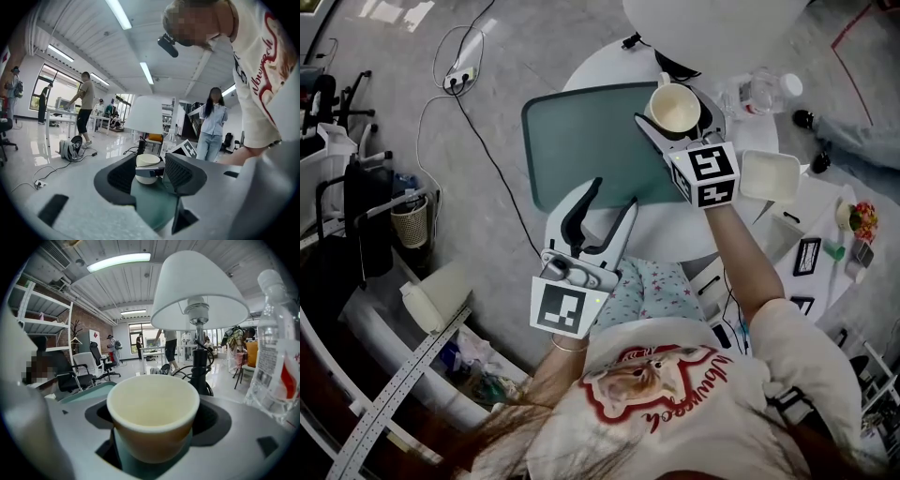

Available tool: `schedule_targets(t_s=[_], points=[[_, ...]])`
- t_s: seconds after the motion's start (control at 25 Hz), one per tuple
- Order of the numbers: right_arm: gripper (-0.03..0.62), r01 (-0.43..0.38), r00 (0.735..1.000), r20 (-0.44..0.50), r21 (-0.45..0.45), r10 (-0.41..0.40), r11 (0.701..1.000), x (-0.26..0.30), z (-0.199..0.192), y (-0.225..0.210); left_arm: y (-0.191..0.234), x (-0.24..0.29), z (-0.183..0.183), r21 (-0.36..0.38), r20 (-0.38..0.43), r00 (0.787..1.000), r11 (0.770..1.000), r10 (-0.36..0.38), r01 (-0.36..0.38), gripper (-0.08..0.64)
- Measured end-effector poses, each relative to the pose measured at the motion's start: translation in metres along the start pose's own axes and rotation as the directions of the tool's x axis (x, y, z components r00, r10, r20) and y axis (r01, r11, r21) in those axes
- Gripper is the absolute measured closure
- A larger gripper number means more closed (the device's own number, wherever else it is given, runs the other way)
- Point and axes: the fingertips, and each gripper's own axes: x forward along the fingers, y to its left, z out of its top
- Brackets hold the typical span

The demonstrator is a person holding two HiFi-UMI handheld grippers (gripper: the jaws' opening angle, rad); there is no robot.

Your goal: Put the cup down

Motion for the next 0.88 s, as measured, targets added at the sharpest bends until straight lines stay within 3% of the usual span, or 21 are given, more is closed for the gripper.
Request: schedule_targets(t_s=[0.48,0.88], points=[[0.178,0.006,1.000,-0.006,0.033,-0.006,0.999,0.002,-0.007,0.000,0.009,0.006,-0.011,-0.042,0.003,0.999,0.999,0.032,-0.032,0.350],[0.178,0.013,1.000,0.005,-0.018,-0.013,1.000,0.003,-0.009,0.003,0.012,0.005,-0.009,-0.089,0.016,0.999,0.995,0.045,-0.044,0.349]])
